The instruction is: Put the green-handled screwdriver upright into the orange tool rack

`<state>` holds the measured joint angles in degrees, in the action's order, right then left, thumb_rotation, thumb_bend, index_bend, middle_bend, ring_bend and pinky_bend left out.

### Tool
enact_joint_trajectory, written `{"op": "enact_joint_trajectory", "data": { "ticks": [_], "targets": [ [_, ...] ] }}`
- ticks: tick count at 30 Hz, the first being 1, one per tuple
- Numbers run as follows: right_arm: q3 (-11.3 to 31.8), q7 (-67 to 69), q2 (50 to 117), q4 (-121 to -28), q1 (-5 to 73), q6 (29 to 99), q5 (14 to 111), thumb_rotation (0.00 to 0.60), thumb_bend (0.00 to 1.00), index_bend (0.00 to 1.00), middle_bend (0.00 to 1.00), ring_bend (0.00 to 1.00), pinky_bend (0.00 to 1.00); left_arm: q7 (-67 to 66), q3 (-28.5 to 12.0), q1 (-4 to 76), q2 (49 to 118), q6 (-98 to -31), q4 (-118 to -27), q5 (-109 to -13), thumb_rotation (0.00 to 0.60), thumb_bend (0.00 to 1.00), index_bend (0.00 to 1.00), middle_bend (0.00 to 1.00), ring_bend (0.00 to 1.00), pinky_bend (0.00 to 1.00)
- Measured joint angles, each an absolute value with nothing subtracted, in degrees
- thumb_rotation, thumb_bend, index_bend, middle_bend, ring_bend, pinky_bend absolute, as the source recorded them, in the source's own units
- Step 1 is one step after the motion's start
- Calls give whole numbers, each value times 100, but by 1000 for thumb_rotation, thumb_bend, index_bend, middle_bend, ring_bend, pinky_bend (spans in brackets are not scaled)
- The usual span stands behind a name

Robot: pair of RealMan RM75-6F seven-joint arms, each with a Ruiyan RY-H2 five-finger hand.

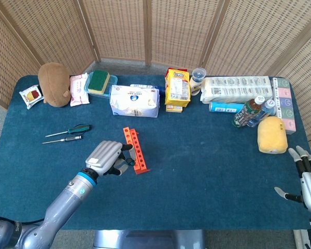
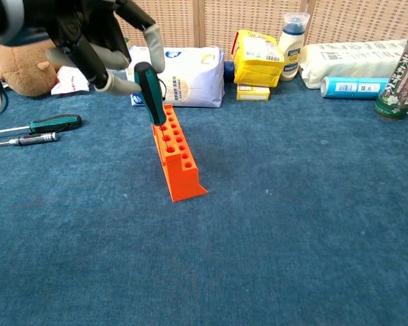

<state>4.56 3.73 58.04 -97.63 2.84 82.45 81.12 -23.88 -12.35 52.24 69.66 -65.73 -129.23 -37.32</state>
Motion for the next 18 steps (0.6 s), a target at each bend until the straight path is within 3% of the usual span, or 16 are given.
{"op": "enact_joint_trajectory", "data": {
  "ticks": [18],
  "targets": [
    [457,427,5779,-9764,287,8225,8106,567,21,0,0,0,0,-2375,-1166,5330,7222,-6468,-12586,-3489,600,412,573,1000,961,953]
  ]
}}
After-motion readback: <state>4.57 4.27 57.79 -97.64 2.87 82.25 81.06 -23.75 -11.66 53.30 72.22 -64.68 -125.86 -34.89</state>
